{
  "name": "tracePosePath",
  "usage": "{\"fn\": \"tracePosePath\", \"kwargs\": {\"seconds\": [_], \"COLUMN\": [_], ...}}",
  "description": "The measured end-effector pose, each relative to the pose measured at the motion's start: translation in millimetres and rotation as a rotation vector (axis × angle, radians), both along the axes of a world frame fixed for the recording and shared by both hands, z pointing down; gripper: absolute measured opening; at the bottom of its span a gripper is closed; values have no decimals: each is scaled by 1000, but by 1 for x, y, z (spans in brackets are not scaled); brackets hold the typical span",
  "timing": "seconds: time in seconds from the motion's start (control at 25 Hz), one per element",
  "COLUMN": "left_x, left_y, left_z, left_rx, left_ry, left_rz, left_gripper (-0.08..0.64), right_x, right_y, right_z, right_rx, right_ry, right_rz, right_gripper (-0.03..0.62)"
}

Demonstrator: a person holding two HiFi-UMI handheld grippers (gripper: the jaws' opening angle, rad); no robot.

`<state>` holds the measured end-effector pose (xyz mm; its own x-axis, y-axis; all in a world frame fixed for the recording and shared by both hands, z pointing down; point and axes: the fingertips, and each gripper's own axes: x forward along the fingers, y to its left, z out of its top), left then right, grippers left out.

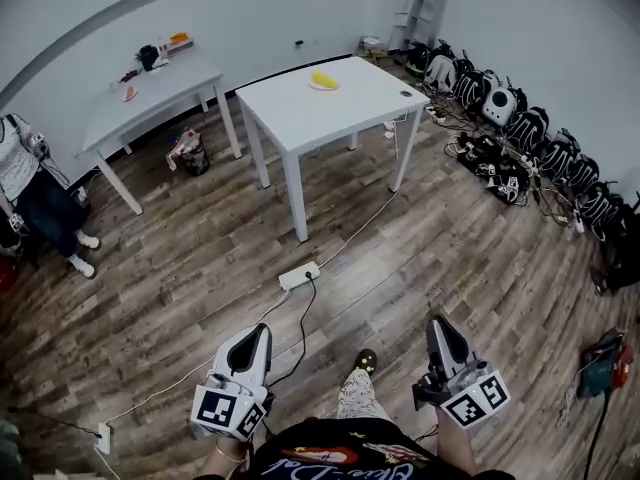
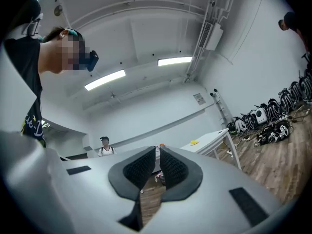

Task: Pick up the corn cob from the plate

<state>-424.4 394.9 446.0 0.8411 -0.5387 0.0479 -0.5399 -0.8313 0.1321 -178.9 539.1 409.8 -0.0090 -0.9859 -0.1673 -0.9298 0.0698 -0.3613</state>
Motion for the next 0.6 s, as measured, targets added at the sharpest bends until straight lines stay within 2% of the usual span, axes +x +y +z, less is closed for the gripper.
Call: {"fn": "tracePosePath", "kwargs": {"seconds": [0.24,0.44,0.6], "left_x": [96,195,240], "left_y": [-74,-111,-134], "left_z": [-24,-43,-33], "left_rx": [46,92,72], "left_ry": [13,38,-25], "left_rz": [-49,-24,-9], "left_gripper": [-3,-3,-3], "right_x": [99,166,205], "right_y": [-78,-129,-164], "right_z": [-16,-22,-9], "right_rx": [56,78,30], "right_ry": [0,23,-23], "right_rz": [-49,-146,-156], "right_gripper": [17,17,17]}}
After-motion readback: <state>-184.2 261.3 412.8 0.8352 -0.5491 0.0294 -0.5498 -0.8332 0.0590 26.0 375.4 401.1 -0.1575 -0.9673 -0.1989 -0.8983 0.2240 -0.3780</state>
